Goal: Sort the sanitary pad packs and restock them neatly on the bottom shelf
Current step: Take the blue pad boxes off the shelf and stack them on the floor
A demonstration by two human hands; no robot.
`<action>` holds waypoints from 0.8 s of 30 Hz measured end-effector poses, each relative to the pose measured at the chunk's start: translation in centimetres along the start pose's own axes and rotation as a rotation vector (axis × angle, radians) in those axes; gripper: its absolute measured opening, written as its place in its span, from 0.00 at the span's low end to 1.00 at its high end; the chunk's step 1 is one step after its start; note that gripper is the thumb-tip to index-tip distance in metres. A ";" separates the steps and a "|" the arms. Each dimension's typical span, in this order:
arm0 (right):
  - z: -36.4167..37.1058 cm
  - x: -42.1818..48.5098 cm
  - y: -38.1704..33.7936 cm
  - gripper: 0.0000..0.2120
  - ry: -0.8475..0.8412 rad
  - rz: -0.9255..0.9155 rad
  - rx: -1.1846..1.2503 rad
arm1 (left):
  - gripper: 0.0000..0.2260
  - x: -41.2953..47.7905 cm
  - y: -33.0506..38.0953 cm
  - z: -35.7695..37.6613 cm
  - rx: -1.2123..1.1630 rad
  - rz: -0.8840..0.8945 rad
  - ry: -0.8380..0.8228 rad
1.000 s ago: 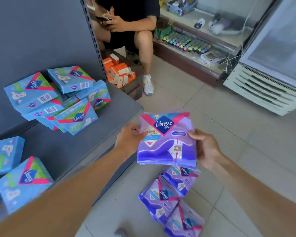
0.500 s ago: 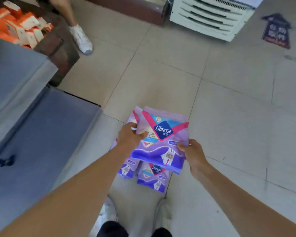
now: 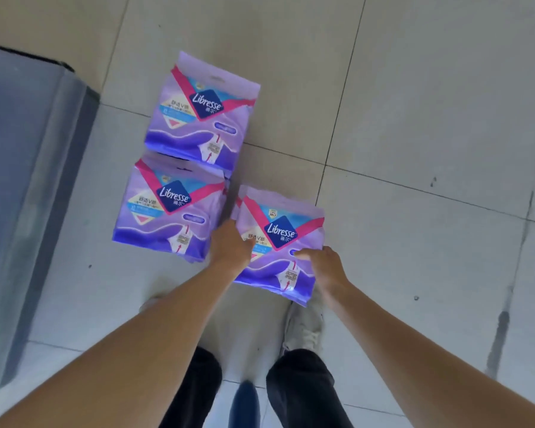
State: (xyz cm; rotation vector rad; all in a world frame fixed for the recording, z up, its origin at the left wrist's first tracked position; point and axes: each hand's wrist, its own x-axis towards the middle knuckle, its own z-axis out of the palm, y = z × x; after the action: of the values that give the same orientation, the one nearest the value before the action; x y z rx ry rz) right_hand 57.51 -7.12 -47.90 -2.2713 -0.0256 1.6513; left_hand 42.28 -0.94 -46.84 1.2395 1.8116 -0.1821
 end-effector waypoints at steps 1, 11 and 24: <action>0.4 1.0 0.6 0.18 -0.005 -0.003 0.006 | 0.19 0.6 -0.6 0.8 0.019 0.001 0.014; 3.9 4.9 1.4 0.32 0.000 -0.062 0.006 | 0.19 3.9 -2.1 2.3 0.029 -0.037 0.067; 3.0 -8.6 -6.2 0.20 0.082 -0.415 -0.691 | 0.14 -3.4 4.1 -9.6 0.080 -0.005 0.007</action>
State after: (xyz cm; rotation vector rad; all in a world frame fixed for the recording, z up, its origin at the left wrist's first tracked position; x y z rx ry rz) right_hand 53.05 -2.27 -39.02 -2.5423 -1.1216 1.4578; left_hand 40.19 4.13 -37.35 1.2936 1.8291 -0.2555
